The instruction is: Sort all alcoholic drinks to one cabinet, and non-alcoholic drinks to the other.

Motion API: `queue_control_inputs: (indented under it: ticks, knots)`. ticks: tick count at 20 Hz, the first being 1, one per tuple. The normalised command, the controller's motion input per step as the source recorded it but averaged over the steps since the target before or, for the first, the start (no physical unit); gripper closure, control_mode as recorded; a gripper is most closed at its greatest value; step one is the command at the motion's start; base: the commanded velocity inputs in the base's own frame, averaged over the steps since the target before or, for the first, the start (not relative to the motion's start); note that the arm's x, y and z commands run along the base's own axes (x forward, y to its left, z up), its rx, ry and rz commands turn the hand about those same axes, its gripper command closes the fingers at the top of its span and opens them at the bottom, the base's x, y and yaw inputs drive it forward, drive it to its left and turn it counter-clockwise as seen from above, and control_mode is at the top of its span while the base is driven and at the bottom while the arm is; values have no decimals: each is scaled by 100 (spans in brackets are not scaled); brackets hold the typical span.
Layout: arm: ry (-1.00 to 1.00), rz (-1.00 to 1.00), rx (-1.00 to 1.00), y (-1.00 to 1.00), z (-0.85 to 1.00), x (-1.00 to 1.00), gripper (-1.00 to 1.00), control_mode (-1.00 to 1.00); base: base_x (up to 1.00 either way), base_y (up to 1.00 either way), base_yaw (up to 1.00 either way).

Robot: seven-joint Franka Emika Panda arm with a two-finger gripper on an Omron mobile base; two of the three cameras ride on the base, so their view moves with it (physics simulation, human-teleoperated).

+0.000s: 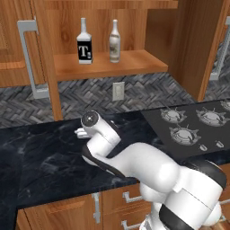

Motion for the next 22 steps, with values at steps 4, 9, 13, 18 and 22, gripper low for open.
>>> queue_control_inputs:
  ticks: [4, 9, 13, 18, 22]
  knots:
    - [6, 0, 0, 7, -21, 37, -100, -100, 0, 0, 0]
    - [4, 0, 0, 5, -27, 27, -100, -100, 0, 0, 0]
    - [2, 0, 0, 5, -38, 20, -100, -100, 0, 0, 0]
    - [1, 0, 0, 1, -27, 18, -100, -100, 0, 0, 0]
    - [0, 0, 0, 0, -24, 11, -100, -100, 0, 0, 0]
